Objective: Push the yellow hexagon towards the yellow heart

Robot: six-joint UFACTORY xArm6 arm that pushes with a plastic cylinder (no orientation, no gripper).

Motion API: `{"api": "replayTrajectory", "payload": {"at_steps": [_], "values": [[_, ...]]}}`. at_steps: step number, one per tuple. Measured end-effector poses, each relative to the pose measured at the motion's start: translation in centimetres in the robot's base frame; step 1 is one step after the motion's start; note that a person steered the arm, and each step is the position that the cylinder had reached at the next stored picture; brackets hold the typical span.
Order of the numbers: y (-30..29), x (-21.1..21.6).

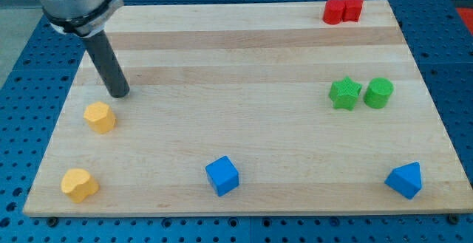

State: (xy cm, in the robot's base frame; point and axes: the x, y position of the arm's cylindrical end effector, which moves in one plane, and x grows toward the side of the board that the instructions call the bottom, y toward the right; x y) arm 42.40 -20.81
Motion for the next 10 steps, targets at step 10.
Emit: {"api": "replayTrajectory", "payload": {"at_steps": [10], "values": [[-5.8,8.0]]}}
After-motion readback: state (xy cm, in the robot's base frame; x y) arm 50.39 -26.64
